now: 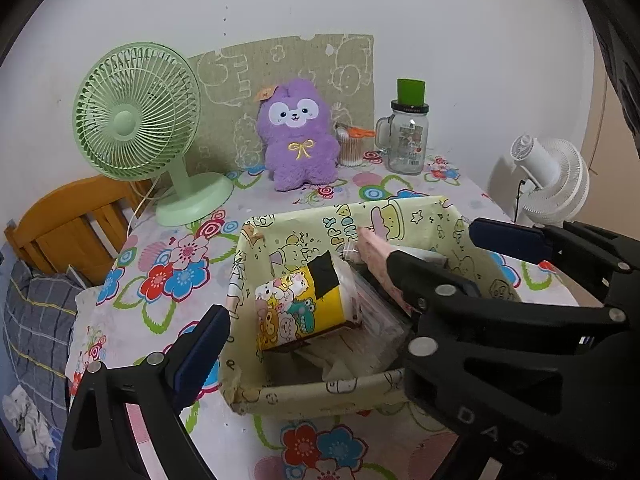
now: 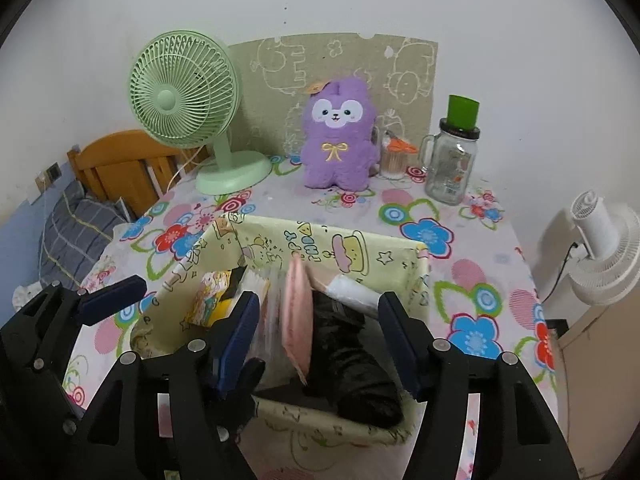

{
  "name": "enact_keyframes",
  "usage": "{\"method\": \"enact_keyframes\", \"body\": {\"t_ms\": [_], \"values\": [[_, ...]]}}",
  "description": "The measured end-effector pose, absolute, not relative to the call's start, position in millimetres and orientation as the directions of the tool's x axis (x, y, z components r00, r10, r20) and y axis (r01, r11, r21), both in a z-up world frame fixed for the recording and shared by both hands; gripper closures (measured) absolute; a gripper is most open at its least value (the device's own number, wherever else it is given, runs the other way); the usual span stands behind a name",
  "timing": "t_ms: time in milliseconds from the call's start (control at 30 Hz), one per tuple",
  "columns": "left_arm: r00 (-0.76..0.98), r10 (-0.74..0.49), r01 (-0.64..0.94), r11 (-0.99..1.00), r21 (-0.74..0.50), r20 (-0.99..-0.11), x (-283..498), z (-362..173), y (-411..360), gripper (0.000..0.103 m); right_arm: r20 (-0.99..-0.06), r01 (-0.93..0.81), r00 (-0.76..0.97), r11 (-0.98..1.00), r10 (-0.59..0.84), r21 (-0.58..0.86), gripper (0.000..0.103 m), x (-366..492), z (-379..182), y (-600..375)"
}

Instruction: Organize soft objects

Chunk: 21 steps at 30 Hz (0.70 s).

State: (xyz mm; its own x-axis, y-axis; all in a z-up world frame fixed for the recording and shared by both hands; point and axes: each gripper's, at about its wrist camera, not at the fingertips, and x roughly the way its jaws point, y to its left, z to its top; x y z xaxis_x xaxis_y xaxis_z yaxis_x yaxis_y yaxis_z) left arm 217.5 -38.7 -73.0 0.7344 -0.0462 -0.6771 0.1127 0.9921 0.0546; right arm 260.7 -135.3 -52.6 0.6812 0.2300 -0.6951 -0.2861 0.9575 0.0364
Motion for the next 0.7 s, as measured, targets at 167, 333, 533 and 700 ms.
{"method": "enact_keyframes", "body": {"t_ms": [167,333,533,700], "values": [[0.752,-0.064,0.118,0.992,0.039,-0.656,202.9,-64.0,-38.2,0.003,-0.682,-0.254,0.704,0.967,0.2,0.022,0.027,243.7,-43.0,-142.5],[0.764,-0.07,0.12,0.992,0.035,-0.641,187.5,-55.3,-37.8,0.0,-0.665,-0.231,0.729,0.973,0.166,-0.01,0.023,226.3,-31.0,-145.5],[0.783,-0.072,0.113,0.993,0.028,-0.618,167.7,-44.5,-34.9,0.0,-0.641,-0.208,0.752,0.978,0.154,-0.009,0.015,202.5,-18.8,-152.0],[0.797,-0.069,0.109,0.994,0.03,-0.6,149.7,-37.7,-33.7,0.0,-0.624,-0.176,0.77,0.984,0.134,-0.005,0.012,182.3,-10.7,-159.8]]}}
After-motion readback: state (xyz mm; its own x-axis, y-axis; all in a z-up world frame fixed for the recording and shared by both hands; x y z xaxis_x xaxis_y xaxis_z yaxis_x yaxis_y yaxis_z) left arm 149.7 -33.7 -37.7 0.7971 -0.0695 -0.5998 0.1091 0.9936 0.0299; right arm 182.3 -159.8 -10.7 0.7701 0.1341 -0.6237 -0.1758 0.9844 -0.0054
